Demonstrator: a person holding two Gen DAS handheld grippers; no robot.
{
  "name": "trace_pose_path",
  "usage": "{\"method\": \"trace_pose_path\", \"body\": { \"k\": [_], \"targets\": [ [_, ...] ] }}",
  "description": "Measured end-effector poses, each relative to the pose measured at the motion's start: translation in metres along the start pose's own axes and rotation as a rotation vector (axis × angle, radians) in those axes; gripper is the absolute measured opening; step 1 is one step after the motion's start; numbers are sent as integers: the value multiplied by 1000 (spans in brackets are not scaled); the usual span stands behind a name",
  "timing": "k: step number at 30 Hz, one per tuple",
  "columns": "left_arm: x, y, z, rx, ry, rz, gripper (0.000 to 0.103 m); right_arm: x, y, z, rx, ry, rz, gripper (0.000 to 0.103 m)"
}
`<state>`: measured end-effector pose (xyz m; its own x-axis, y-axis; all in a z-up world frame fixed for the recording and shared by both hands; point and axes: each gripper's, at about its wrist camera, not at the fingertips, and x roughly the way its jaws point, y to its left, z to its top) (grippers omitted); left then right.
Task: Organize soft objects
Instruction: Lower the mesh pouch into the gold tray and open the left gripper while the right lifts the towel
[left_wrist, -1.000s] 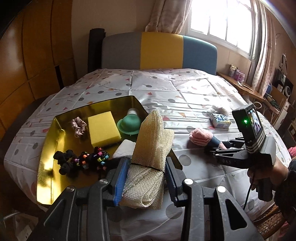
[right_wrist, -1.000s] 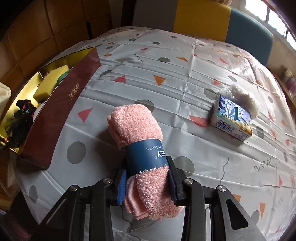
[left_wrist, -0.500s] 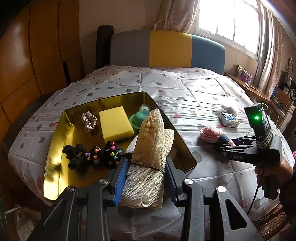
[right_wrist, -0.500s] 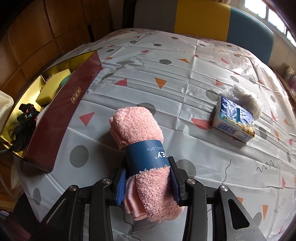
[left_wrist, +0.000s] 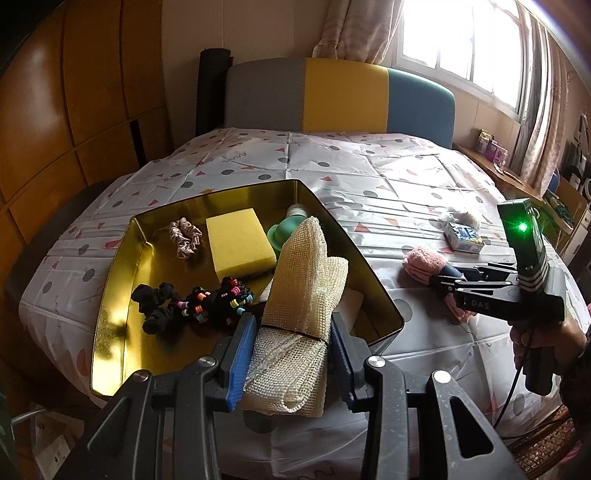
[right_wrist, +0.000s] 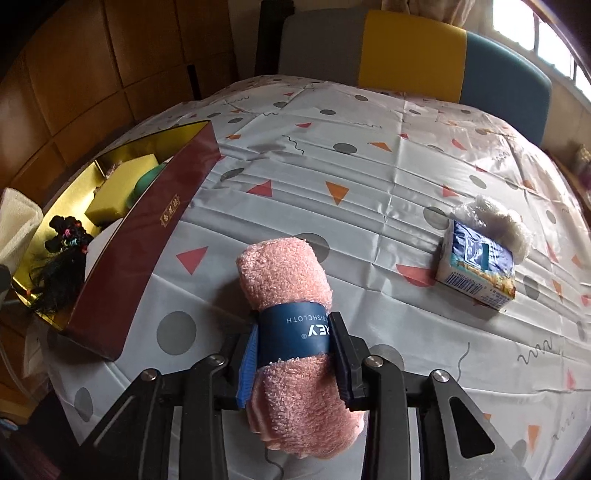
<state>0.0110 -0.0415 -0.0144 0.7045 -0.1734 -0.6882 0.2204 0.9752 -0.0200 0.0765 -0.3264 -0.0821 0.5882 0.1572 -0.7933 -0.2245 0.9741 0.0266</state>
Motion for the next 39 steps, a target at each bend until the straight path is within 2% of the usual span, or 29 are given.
{"method": "trace_pose_path", "body": {
  "k": [13,19,24,28,32,35,39],
  "targets": [
    [-2,7,0,-10,-1,27,40,1,1,0,-5,3,-16,35],
    [0,19,3,-47,7,25,40,1,1,0,-12,3,-20,36],
    [9,45,7,-129,36,18,40,1,2,0,-12,3,-20,36],
    [15,82,18,-212,51,26,39,1,2,-1,-8,5,-20,36],
    [35,118,31,-288,96,21,39,1,1,-1,-7,7,-19,36],
    [58,133,39,-299,148,13,40,1,1,-2,-7,8,-18,36],
    [88,144,38,-331,229,50,44,1,1,-2,-5,8,-17,36]
  ]
}}
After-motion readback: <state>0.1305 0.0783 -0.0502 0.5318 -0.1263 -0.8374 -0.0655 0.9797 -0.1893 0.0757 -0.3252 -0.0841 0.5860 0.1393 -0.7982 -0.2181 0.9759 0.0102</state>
